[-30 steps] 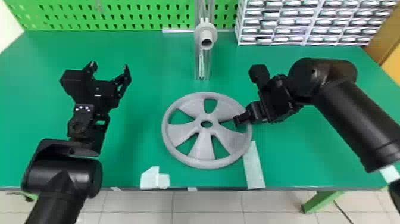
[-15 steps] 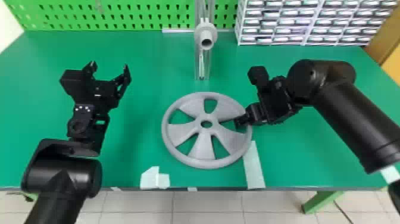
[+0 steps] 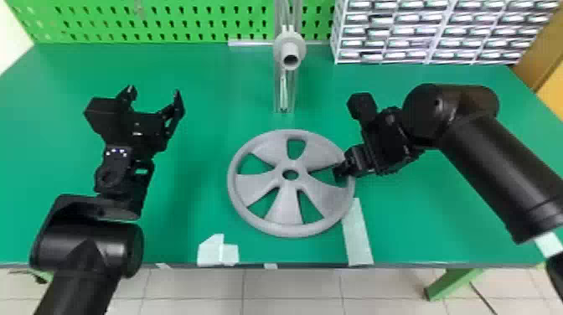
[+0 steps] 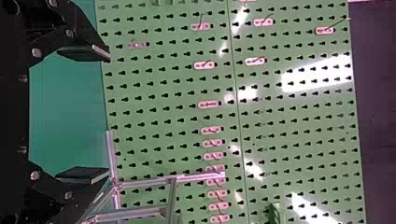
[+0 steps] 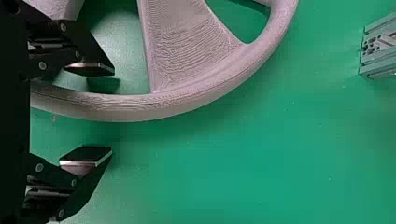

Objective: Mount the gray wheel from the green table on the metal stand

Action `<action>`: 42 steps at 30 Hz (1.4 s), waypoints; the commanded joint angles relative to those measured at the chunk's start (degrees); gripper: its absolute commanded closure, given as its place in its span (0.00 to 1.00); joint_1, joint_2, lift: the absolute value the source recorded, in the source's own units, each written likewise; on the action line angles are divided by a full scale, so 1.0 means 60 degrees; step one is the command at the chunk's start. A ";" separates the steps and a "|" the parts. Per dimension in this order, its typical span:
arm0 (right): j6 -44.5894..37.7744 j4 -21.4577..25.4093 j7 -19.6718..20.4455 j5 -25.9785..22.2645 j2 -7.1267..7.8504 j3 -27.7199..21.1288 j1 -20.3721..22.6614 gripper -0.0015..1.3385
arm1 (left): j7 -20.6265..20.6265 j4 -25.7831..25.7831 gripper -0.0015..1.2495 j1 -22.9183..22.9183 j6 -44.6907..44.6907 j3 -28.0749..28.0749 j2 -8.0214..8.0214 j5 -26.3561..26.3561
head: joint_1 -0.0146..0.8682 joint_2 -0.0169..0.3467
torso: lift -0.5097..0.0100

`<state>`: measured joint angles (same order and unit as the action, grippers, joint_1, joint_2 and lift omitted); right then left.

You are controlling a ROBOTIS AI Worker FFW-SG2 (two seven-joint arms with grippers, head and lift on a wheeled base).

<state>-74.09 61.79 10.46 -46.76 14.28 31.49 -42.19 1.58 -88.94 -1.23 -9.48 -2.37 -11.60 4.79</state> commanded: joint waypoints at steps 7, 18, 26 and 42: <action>0.0000 0.0000 0.0000 0.0015 0.0008 0.0055 -0.0044 0.56 | 0.0000 -0.0001 0.31 0.0000 0.0013 -0.0015 0.0000 0.0007 | 1.00 0.19 | 0.79; 0.0000 0.0015 0.0000 0.0015 -0.0022 0.0084 -0.0088 0.63 | 0.0000 -0.0001 0.31 0.0000 -0.0001 -0.0059 -0.0030 -0.0008 | 1.00 0.19 | 0.79; 0.0000 0.0029 0.0000 0.0030 -0.0036 0.0113 -0.0102 0.74 | 0.0000 0.0014 0.31 0.0015 0.0013 -0.0059 -0.0044 -0.0008 | 1.00 0.19 | 0.79; 0.0073 0.0088 0.0000 0.0147 -0.0036 0.0099 -0.0088 0.80 | 0.0044 -0.0001 0.31 0.0030 0.0013 -0.0059 -0.0074 -0.0008 | 1.00 0.19 | 0.79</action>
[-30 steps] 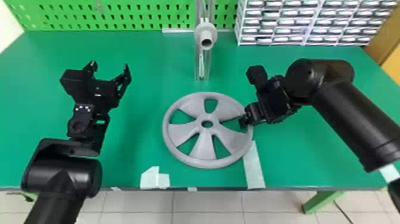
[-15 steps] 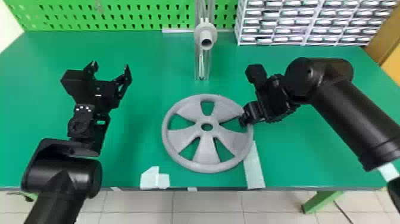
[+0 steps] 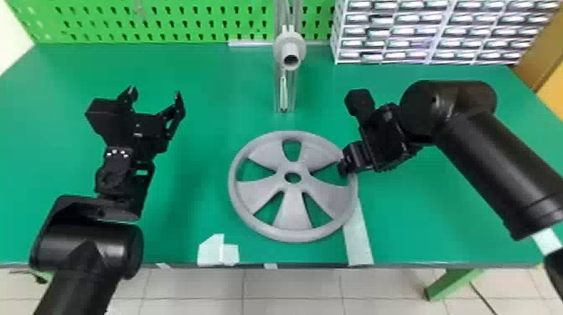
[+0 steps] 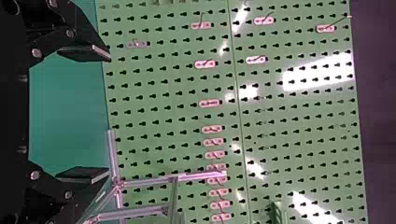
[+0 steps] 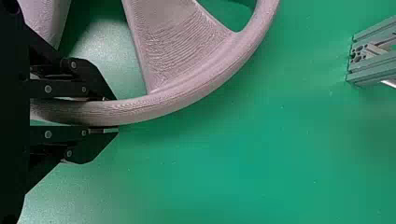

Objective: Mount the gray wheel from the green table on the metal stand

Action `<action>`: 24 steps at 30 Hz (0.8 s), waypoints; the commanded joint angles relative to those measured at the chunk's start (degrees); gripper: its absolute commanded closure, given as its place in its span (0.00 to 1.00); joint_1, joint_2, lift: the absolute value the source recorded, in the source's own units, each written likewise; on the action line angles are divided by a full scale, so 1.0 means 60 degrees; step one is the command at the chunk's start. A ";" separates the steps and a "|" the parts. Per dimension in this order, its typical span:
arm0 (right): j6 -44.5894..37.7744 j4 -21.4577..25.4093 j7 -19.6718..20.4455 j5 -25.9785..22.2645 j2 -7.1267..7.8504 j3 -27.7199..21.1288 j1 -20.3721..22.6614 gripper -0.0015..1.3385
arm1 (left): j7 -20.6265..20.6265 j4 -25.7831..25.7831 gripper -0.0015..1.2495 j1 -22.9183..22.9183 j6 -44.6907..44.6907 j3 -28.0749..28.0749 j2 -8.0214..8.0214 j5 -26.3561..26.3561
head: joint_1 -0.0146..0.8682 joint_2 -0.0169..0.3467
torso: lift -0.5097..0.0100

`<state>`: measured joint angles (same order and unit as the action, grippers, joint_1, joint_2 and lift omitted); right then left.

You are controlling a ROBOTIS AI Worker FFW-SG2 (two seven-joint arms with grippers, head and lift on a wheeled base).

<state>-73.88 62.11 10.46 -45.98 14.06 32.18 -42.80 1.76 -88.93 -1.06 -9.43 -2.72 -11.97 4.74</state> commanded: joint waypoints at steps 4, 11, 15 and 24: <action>0.0111 0.0224 0.0000 0.0163 0.0001 -0.0133 0.0102 0.80 | 0.0014 -0.0003 0.31 0.0000 0.0005 0.0000 -0.0012 0.0015 | 1.00 0.19 | 0.79; 0.0170 0.0868 0.0000 0.0779 -0.0087 -0.0529 0.0410 0.80 | 0.0014 -0.0003 0.31 0.0015 0.0005 0.0000 -0.0012 0.0044 | 1.00 0.19 | 0.79; 0.0184 0.1425 0.0015 0.1277 -0.0219 -0.0924 0.0717 0.80 | 0.0014 -0.0003 0.31 0.0015 0.0005 0.0014 -0.0027 0.0044 | 1.00 0.19 | 0.79; 0.0243 0.2231 0.0015 0.1760 -0.0424 -0.1276 0.1215 0.80 | 0.0014 -0.0003 0.31 0.0044 0.0005 0.0044 -0.0027 0.0074 | 1.00 0.19 | 0.79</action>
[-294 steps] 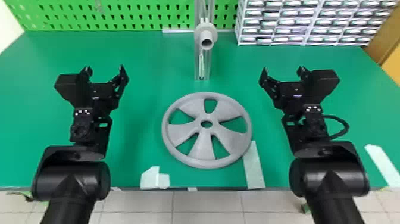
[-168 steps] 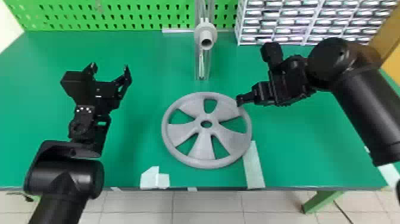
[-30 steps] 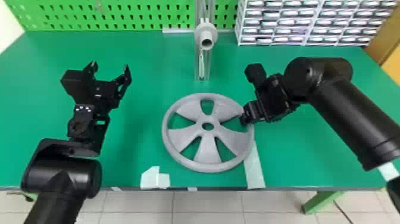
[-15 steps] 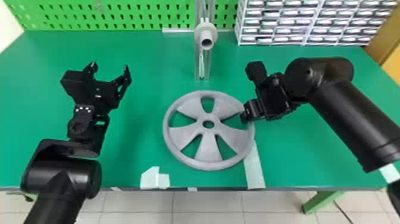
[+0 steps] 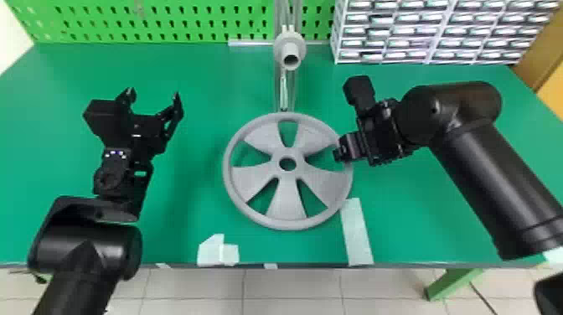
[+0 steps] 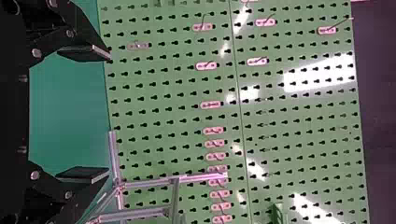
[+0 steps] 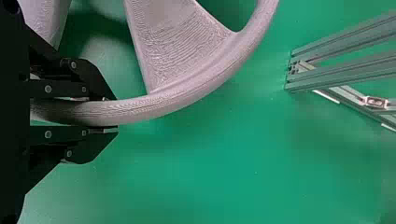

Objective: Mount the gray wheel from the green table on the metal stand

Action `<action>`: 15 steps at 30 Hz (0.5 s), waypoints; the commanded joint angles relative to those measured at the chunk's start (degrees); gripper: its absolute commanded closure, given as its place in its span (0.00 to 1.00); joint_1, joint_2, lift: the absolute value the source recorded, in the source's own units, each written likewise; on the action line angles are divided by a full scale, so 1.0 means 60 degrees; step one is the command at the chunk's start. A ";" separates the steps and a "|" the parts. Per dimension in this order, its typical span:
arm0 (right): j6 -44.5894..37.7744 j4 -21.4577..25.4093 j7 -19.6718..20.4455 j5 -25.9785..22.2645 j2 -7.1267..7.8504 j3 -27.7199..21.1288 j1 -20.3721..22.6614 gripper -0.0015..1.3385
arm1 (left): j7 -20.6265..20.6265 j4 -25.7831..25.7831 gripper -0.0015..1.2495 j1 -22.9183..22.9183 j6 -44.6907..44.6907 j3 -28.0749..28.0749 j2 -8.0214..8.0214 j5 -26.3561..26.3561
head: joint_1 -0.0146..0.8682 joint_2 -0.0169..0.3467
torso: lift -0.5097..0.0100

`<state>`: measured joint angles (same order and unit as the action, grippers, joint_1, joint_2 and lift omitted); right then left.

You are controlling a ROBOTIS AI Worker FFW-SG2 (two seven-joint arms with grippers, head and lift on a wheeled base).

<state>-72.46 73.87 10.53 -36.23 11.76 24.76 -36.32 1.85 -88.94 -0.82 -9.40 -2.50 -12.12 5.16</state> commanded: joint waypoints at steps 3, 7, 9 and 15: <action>-0.0053 0.0594 0.0002 0.0121 -0.0011 -0.0055 0.0268 0.81 | 0.0000 0.0000 0.31 0.0005 0.0000 0.0007 -0.0001 0.0004 | 1.00 0.19 | 0.79; -0.0199 0.1195 0.0164 0.0121 0.0047 -0.0084 0.0458 0.81 | 0.0000 0.0000 0.31 0.0020 0.0000 0.0036 -0.0001 0.0018 | 1.00 0.19 | 0.79; -0.0243 0.1619 0.0325 0.0121 0.0091 -0.0128 0.0619 0.81 | 0.0000 0.0000 0.31 0.0020 0.0000 0.0036 -0.0001 0.0033 | 1.00 0.19 | 0.79; -0.0243 0.2733 0.0662 0.0194 0.0121 -0.0480 0.1264 0.81 | 0.0029 0.0000 0.31 0.0049 0.0000 0.0080 -0.0001 0.0121 | 1.00 0.19 | 0.79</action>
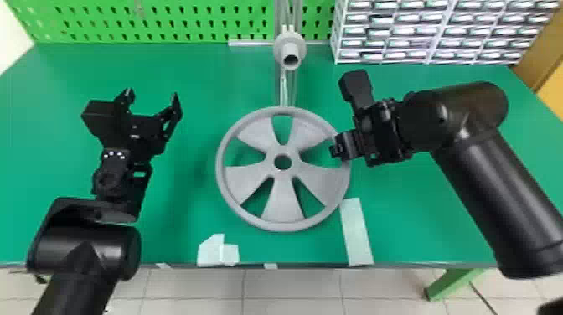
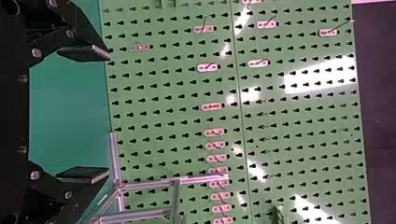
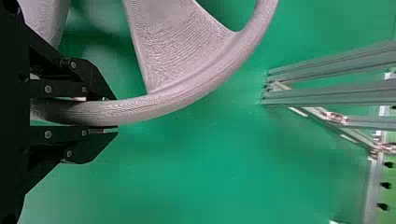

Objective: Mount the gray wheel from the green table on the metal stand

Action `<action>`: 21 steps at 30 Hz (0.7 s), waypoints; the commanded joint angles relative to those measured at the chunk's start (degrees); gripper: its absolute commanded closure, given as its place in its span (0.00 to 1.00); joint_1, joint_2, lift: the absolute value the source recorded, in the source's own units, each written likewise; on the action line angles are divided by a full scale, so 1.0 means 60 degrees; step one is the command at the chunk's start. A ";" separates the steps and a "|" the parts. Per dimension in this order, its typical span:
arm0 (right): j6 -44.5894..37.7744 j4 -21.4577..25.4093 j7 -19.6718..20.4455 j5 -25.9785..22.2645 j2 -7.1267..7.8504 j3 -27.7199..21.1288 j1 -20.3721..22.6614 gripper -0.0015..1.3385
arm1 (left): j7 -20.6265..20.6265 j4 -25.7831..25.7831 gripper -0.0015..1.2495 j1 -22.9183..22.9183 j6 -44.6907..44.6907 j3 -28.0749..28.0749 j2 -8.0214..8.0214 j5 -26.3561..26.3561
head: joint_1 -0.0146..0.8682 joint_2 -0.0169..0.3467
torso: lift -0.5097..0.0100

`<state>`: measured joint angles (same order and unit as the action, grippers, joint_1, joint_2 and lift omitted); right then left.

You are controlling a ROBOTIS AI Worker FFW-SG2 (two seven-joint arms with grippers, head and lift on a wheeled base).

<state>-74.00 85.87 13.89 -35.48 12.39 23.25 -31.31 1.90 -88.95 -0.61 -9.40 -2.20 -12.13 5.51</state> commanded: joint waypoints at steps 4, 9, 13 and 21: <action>0.0073 0.1597 0.0146 0.0508 0.0015 -0.0447 0.0926 0.81 | 0.0080 -0.0015 0.31 0.0014 0.0000 0.0059 0.0000 0.0092 | 1.00 0.19 | 0.79; 0.0073 0.2198 0.0161 0.0830 -0.0117 -0.0842 0.1439 0.81 | 0.0138 -0.0044 0.31 0.0014 0.0000 0.0132 0.0000 0.0107 | 1.00 0.19 | 0.79; 0.0395 0.2710 0.0146 0.1284 -0.0132 -0.0930 0.1864 0.81 | 0.0153 -0.0058 0.31 0.0014 0.0000 0.0146 0.0000 0.0121 | 1.00 0.19 | 0.79; 0.1128 0.3472 0.0117 0.1943 -0.0220 -0.1340 0.2816 0.81 | 0.0211 -0.0073 0.31 0.0014 0.0000 0.0146 0.0000 0.0165 | 1.00 0.19 | 0.79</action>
<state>-69.98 104.68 14.75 -25.63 11.28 16.16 -17.39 3.02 -89.29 -0.51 -9.40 -1.33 -12.13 6.37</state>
